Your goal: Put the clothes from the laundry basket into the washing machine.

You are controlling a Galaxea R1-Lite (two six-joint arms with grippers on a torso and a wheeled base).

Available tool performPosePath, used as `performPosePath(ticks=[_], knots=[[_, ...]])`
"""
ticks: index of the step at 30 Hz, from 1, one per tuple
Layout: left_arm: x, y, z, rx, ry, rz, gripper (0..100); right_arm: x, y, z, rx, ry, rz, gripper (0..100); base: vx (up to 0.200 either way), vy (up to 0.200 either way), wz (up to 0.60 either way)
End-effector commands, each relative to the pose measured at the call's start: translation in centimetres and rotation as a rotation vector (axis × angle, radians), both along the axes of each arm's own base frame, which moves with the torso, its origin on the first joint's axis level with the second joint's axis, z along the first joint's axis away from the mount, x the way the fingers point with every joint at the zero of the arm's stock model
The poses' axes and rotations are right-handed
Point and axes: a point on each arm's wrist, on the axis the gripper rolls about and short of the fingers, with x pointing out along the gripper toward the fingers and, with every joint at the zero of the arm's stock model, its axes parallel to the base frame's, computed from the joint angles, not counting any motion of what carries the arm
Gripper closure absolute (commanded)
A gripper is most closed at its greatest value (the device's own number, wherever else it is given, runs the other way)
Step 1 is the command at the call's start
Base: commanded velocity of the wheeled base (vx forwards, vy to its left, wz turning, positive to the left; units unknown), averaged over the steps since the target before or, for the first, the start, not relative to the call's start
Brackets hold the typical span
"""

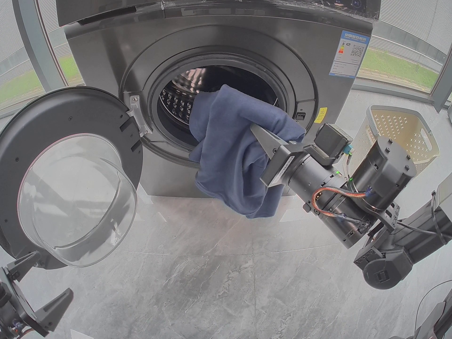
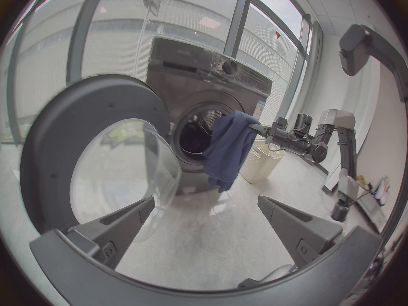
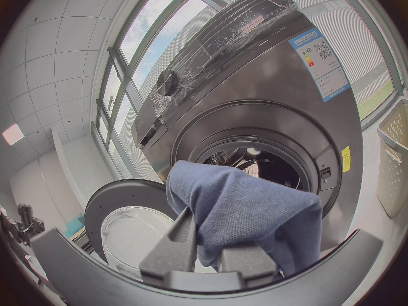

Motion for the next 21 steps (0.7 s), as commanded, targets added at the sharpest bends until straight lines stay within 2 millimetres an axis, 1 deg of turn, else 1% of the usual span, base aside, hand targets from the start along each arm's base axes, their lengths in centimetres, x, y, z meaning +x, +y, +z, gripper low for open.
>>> performPosePath(ticks=[1,4,6,8,10,11,12,16,21], knots=[[6.7,-1.6,0.9,-0.023,0.244,-0.187,0,0.2,1.6,0.9,0.005,-0.009,0.027,100,0.0,0.0,0.0],[8.9,-2.7,0.5,-0.01,0.273,-0.248,0,0.5,1.6,1.3,0.016,-0.019,0.021,100,0.0,0.0,0.0],[9.9,-3.3,0.3,-0.004,0.281,-0.269,0,0.6,1.5,1.6,0.021,-0.025,0.018,100,0.0,0.0,0.0],[11.4,-4.3,0.0,0.006,0.29,-0.289,0,0.7,1.6,1.9,0.023,-0.027,0.02,100,0.0,0.0,0.0],[12.0,-4.7,-0.2,0.009,0.296,-0.292,0,0.6,1.7,2.0,0.021,-0.025,0.023,100,0.0,0.0,0.0],[13.3,-5.4,-0.5,0.009,0.3,-0.298,0,0.6,2.0,2.2,0.018,-0.021,0.024,100,0.0,0.0,0.0],[13.8,-5.7,-0.6,0.0,0.303,-0.304,0,0.7,2.1,2.2,0.015,-0.016,0.021,100,0.0,0.0,0.0],[15.1,-7.3,-1.0,-0.048,0.33,-0.32,0,1.1,2.1,2.1,0.01,-0.015,0.008,100,0.0,0.0,0.0],[17.0,-8.5,-1.9,-0.05,0.367,-0.314,0,1.1,2.0,2.3,0.016,-0.019,0.007,100,0.0,0.0,0.0]])
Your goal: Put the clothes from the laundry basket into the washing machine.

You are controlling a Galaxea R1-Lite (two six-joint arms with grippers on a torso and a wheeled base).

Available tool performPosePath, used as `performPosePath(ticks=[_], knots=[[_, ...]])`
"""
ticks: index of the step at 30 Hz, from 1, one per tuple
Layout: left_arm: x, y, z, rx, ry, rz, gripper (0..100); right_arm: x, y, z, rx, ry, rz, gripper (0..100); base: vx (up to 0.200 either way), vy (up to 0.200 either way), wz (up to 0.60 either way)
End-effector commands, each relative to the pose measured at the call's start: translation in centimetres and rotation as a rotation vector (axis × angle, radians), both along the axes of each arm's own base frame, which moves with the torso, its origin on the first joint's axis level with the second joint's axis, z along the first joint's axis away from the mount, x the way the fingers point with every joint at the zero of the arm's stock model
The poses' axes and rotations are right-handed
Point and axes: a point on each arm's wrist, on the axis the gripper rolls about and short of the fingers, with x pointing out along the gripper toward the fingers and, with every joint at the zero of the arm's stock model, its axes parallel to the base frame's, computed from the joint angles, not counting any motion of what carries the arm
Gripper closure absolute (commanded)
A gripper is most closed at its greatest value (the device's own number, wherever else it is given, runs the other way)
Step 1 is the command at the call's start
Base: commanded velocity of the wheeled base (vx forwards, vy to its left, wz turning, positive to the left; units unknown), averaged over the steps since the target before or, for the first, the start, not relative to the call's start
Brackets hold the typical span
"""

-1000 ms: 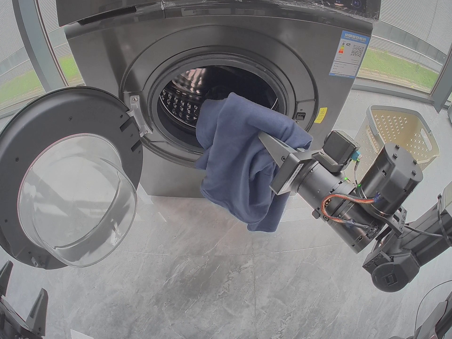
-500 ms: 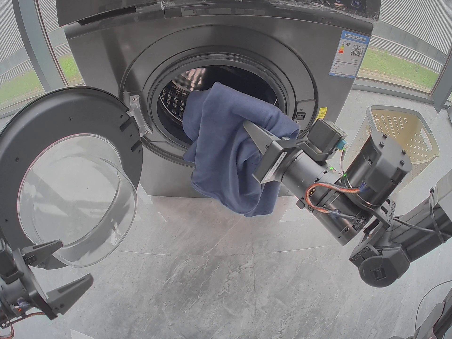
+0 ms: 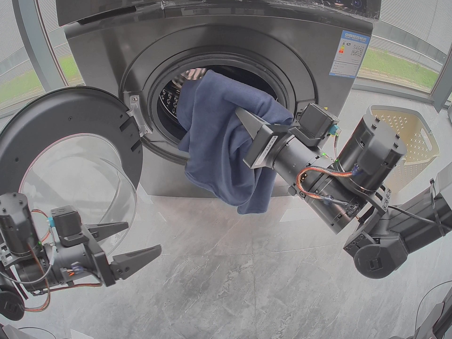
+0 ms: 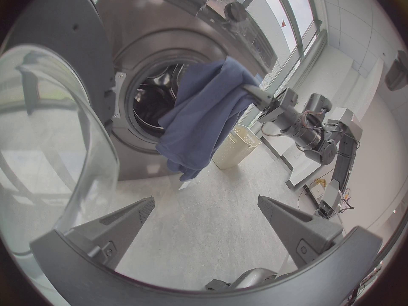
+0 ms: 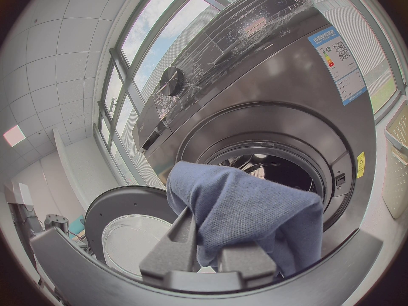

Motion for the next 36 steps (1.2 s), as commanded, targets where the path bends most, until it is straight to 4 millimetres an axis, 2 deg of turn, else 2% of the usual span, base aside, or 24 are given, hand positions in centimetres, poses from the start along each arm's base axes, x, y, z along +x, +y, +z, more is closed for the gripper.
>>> performPosePath(ticks=[1,8,13,18,29,36], knots=[[3.7,-2.7,-2.5,0.029,0.118,-0.03,0,0.2,0.1,0.4,0.01,-0.009,-0.002,100,0.0,0.0,0.0],[6.9,-4.3,-3.8,-0.058,0.108,-0.024,0,-0.2,0.1,0.7,0.019,-0.017,0.004,100,0.0,0.0,0.0],[9.4,-5.5,-5.9,-0.073,0.083,-0.015,0,-1.1,0.1,1.3,0.037,-0.026,0.024,100,0.0,0.0,0.0],[10.9,-6.6,-7.2,-0.092,0.071,-0.024,0,-1.5,0.0,1.8,0.045,-0.033,0.031,100,0.0,0.0,0.0],[14.3,-7.9,-7.9,-0.161,-0.005,0.03,0,-1.7,-0.1,1.1,0.033,-0.022,0.034,100,0.0,0.0,0.0],[15.3,-8.6,-8.1,-0.188,-0.061,0.042,0,-1.9,0.1,1.0,0.03,-0.019,0.041,100,0.0,0.0,0.0]])
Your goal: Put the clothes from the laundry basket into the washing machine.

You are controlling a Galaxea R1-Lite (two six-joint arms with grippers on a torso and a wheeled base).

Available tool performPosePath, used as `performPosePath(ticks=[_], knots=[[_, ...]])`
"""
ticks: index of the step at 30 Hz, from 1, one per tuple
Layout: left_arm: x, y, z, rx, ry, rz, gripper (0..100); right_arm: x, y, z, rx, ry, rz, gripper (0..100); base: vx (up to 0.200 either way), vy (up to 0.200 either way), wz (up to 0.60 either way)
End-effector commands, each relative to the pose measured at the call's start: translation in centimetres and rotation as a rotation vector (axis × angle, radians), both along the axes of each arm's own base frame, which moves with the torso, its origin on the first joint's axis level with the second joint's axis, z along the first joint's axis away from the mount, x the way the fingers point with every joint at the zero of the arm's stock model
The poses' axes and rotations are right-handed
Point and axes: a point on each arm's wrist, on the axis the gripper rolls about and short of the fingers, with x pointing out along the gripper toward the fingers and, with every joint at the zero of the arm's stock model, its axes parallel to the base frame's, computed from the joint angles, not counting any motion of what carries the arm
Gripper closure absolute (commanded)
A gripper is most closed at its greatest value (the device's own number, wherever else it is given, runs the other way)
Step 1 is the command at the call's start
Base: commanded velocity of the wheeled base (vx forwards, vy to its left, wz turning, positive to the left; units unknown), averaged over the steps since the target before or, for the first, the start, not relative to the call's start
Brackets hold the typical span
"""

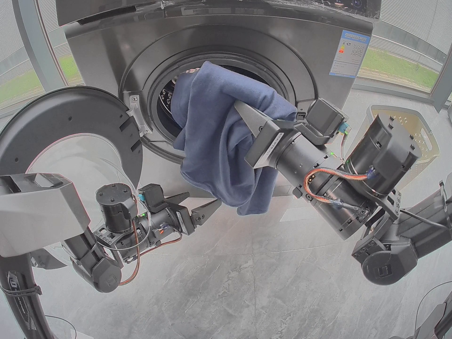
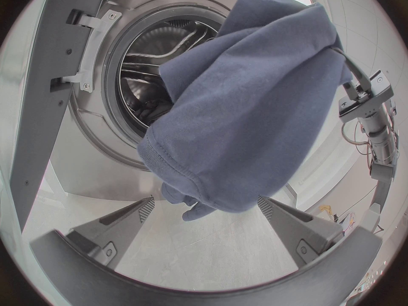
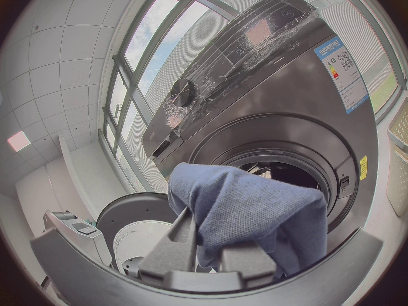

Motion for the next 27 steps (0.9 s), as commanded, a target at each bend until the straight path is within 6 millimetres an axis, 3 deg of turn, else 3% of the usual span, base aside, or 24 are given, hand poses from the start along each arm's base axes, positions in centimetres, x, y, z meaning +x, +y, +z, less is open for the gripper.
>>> performPosePath(ticks=[1,14,23,24,27], knots=[[0.9,-0.6,-0.8,0.001,0.003,0.001,0,-0.1,0.1,0.0,-0.003,0.002,0.004,100,0.0,0.0,0.0],[3.9,-2.9,-0.6,-0.055,-0.111,0.01,0,-0.5,0.3,-0.1,-0.003,0.003,0.017,100,0.0,0.0,0.0],[3.5,-4.9,-0.2,-0.07,-0.145,0.01,0,-0.6,0.3,-0.2,0.001,0.0,0.019,100,0.0,0.0,0.0],[3.4,-5.0,-0.1,-0.07,-0.148,0.013,100,-0.6,0.2,-0.3,-0.001,0.0,0.018,100,0.0,0.0,0.0],[3.3,-5.0,0.0,-0.07,-0.152,0.017,100,-0.7,0.2,-0.5,-0.006,0.005,0.018,100,0.0,0.0,0.0]])
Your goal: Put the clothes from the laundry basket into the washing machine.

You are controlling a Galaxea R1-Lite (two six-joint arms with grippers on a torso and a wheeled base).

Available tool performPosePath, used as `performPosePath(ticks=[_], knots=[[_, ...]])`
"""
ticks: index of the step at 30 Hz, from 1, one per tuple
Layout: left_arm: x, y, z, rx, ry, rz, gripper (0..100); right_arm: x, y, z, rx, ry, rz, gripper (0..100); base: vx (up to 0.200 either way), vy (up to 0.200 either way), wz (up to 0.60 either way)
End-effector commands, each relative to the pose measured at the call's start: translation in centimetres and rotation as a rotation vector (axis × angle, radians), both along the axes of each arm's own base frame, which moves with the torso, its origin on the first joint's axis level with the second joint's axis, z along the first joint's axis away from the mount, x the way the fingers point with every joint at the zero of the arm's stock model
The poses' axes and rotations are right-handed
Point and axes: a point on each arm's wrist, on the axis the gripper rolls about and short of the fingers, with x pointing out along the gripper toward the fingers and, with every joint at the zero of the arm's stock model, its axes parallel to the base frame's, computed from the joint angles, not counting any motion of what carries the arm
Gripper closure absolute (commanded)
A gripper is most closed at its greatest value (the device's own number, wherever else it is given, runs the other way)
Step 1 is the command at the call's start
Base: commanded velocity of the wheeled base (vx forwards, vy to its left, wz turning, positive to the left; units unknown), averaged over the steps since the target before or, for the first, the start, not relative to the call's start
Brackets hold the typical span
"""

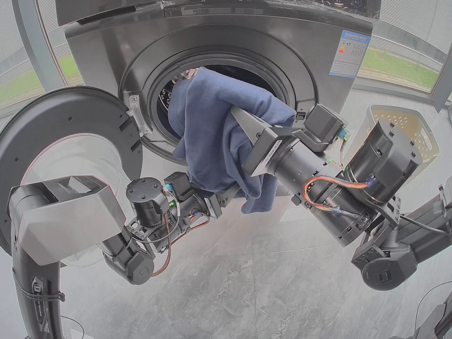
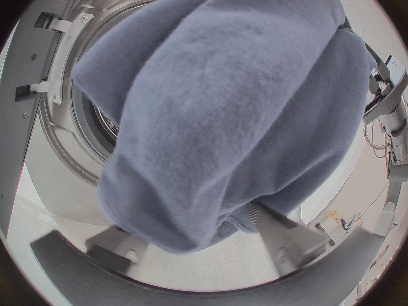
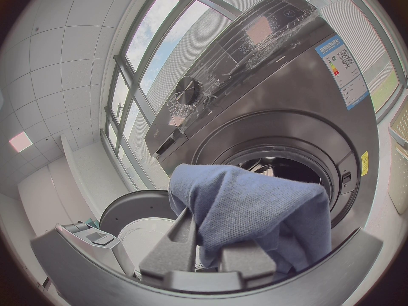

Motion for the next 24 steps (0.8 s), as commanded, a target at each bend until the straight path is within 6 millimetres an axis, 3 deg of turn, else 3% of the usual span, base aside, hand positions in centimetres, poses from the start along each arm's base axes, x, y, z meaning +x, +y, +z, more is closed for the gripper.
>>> performPosePath(ticks=[1,6,13,14,18,24], knots=[[-0.5,-0.2,0.5,-0.001,-0.01,0.003,100,0.0,-0.2,-0.4,-0.011,0.007,-0.005,100,0.0,0.0,0.0],[-2.0,0.7,1.9,-0.002,-0.009,0.02,100,0.4,-0.6,-0.7,-0.023,0.015,-0.021,100,0.0,0.0,0.0],[-8.4,2.9,5.0,-0.002,0.001,-0.039,100,1.8,-1.7,-1.8,-0.056,0.036,-0.076,100,0.0,0.0,0.0],[-8.4,2.9,5.0,-0.002,0.001,-0.039,100,1.8,-1.7,-1.8,-0.056,0.036,-0.076,100,0.0,0.0,0.0],[-12.8,3.7,6.2,0.001,0.003,-0.116,100,2.2,-1.9,-3.7,-0.089,0.065,-0.085,100,0.0,0.0,0.0],[-14.5,4.9,6.4,0.01,0.003,-0.134,100,2.0,-1.9,-5.2,-0.116,0.084,-0.077,100,0.0,0.0,0.0]])
